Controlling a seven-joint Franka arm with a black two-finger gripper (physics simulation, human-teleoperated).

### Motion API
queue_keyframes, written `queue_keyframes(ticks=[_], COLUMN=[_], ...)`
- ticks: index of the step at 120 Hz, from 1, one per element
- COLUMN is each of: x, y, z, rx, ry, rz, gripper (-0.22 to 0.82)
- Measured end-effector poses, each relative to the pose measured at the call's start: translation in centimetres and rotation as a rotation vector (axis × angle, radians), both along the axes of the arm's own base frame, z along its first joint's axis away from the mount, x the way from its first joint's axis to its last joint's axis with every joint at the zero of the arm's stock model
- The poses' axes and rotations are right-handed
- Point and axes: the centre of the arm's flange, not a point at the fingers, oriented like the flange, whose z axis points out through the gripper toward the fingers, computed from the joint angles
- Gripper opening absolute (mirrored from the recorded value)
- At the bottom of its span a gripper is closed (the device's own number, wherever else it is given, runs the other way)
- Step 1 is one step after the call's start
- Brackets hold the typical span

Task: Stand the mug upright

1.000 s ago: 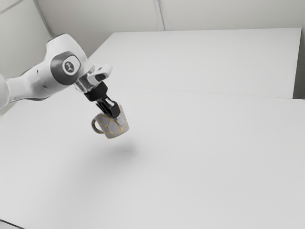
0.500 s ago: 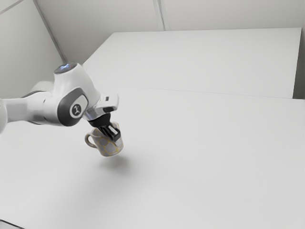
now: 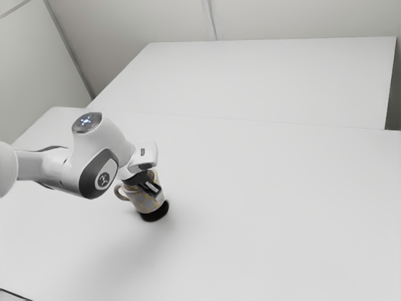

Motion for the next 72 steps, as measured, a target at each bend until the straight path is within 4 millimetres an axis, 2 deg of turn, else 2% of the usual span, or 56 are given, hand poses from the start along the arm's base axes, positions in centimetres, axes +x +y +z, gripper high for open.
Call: queue_keyframes(ticks=[72], x=[0.2], y=[0.1], z=[-3.6], rx=[0.04], ry=[0.023], rz=[-0.025], gripper=[-0.13])
